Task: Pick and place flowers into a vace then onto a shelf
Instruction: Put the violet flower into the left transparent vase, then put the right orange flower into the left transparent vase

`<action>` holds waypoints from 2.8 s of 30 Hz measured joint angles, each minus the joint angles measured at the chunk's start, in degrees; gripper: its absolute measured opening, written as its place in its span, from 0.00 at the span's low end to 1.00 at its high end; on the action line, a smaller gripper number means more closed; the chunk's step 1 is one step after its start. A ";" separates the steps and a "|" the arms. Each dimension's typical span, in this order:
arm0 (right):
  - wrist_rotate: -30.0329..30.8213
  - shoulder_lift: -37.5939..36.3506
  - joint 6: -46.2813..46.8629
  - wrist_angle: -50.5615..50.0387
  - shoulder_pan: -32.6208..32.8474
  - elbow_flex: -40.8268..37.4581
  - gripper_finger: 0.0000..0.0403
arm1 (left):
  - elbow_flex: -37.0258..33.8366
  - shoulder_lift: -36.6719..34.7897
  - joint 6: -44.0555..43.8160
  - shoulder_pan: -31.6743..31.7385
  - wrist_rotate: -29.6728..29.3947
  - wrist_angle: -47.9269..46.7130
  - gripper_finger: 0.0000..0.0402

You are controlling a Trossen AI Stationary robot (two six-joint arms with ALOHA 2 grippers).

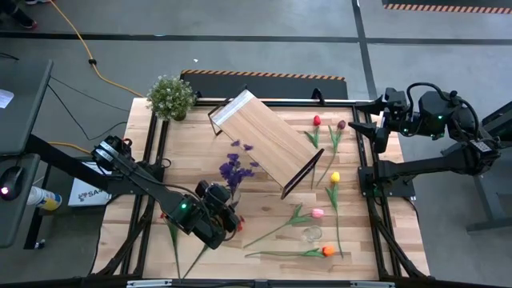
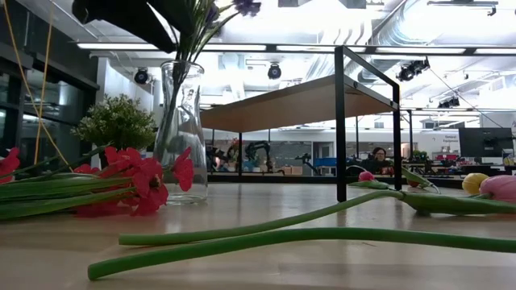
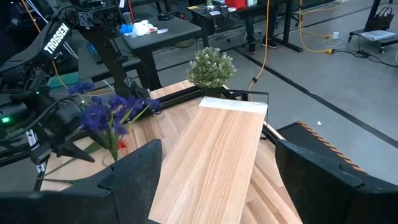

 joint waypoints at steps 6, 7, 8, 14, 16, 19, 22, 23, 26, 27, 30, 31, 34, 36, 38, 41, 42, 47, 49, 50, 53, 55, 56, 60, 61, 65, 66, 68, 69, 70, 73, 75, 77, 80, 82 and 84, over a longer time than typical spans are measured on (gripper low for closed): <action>0.00 -0.01 0.01 0.00 0.00 0.00 0.75 | 0.00 -0.02 -0.88 0.00 3.17 0.00 0.59; 0.00 -0.01 0.00 0.00 -0.01 0.00 0.75 | 0.00 -0.02 -0.93 0.00 3.54 0.03 0.59; 0.00 -0.02 0.00 0.00 0.00 0.00 0.75 | 0.00 -0.02 -0.97 0.00 4.11 0.04 0.59; 0.00 0.00 0.01 0.02 0.00 0.00 0.75 | 0.00 -0.02 -2.12 0.00 6.13 0.02 0.59; 0.00 -0.01 0.01 0.00 -0.01 0.00 0.75 | 0.00 -0.02 -2.20 0.00 7.33 0.04 0.59; 0.00 -0.02 0.00 0.01 0.00 0.00 0.75 | 0.00 -0.02 -2.21 0.00 8.80 0.04 0.59; 0.00 0.00 0.00 0.02 0.00 0.00 0.75 | 0.00 -0.02 -2.42 0.00 8.95 0.04 0.59; 0.00 -0.02 0.00 0.01 0.00 0.00 0.75 | 0.00 -0.02 -2.43 0.00 8.95 0.04 0.59; 0.00 0.00 0.00 0.02 0.00 0.00 0.75 | 0.00 -0.02 -2.43 0.00 9.11 0.04 0.59; 0.00 0.00 0.00 0.01 0.00 0.00 0.75 | 0.00 -0.02 -2.44 0.00 9.57 0.02 0.59; -0.34 -0.02 0.00 0.02 0.00 0.00 0.75 | 0.00 -0.02 -2.83 0.00 12.00 0.00 0.59; -0.44 -0.02 0.00 0.00 -0.02 0.00 0.75 | 0.00 -0.02 -3.23 0.00 12.51 -0.04 0.59; -0.44 -0.02 -0.02 0.00 -0.02 0.00 0.75 | 0.00 -0.02 -3.97 0.00 14.01 -0.09 0.59; -0.44 -0.01 -0.01 0.00 -0.01 0.00 0.75 | 0.00 -0.02 -4.17 0.00 14.78 -0.09 0.59; -0.45 0.00 -0.02 0.00 0.00 0.00 0.75 | 0.00 -0.02 -4.35 0.00 15.13 -0.11 0.59; -0.46 0.00 -0.02 0.02 0.00 0.00 0.75 | 0.00 -0.02 -4.96 0.00 15.36 -0.15 0.59; -0.46 -0.02 -0.02 0.00 -0.02 0.00 0.75 | 0.00 -0.02 -5.12 0.00 15.73 -0.18 0.59; -1.07 0.00 -0.02 0.00 -0.01 0.00 0.75 | 0.00 -0.02 -5.80 0.00 18.17 -0.20 0.59; -1.29 -0.01 -0.02 0.00 -0.01 0.00 0.75 | 0.00 -0.02 -6.49 0.00 18.75 -0.21 0.59; -1.29 -0.02 -0.02 0.00 -0.01 0.00 0.75 | 0.00 -0.02 -6.78 -0.01 18.93 -0.20 0.59; -1.29 -0.01 -0.02 0.00 0.00 0.00 0.75 | 0.00 -0.02 -7.96 -0.55 19.03 -0.19 0.59; -1.29 0.00 -0.02 0.00 -0.02 0.00 0.75 | 0.00 -0.02 -9.60 -1.42 19.06 -0.20 0.59; -1.31 -0.02 -0.02 0.00 0.00 0.00 0.75 | 0.00 -0.02 -10.67 -2.07 19.05 -0.20 0.59; -1.29 -0.01 -0.03 0.00 0.00 0.00 0.75 | 0.00 -0.02 -15.88 -4.86 19.05 -0.20 0.59; -1.29 -0.02 -0.04 -0.02 -0.02 0.00 0.75 | 0.00 -0.02 -17.28 -5.52 19.05 -0.20 0.59; -1.29 -0.02 -0.04 -0.02 -0.02 0.00 0.75 | 0.00 -0.02 -23.10 -8.12 19.05 -0.05 0.59; -1.29 -0.02 -0.04 0.00 -0.01 0.00 0.75 | 0.00 -0.02 -24.53 -8.68 19.05 0.07 0.59; -1.29 -0.01 -0.04 -0.01 0.00 0.00 0.75 | 0.00 -0.02 -27.32 -9.74 19.05 0.17 0.59; -1.29 0.00 -0.04 0.00 -0.01 0.00 0.75 | 0.00 -0.02 -28.45 -10.23 19.08 0.36 0.59; -1.29 -0.02 -0.04 -0.02 -0.01 0.00 0.75 | 0.00 -0.02 -29.31 -10.69 19.25 0.59 0.59; -1.29 -0.02 -0.04 -0.02 0.00 0.00 0.75 | 0.00 -0.02 -30.86 -11.87 21.01 1.78 0.59; -1.29 -0.02 -0.04 -0.01 0.00 0.00 0.75 | 0.00 -0.02 -30.93 -12.51 22.46 2.77 0.59; -1.29 -0.02 -0.04 0.00 -0.01 0.00 0.75 | 0.00 -0.02 -30.98 -12.88 23.24 3.38 0.59; -1.29 -0.02 -0.04 -0.02 0.00 0.00 0.75 | 0.00 -0.02 -31.02 -12.90 23.57 3.58 0.59; -1.29 -0.02 -0.04 -0.02 0.00 0.00 0.75 | 0.00 -0.02 -30.52 -12.83 23.61 3.54 0.59; -1.29 -0.01 -0.04 -0.02 0.00 0.00 0.75 | 0.00 -0.02 -29.48 -12.82 23.79 3.48 0.59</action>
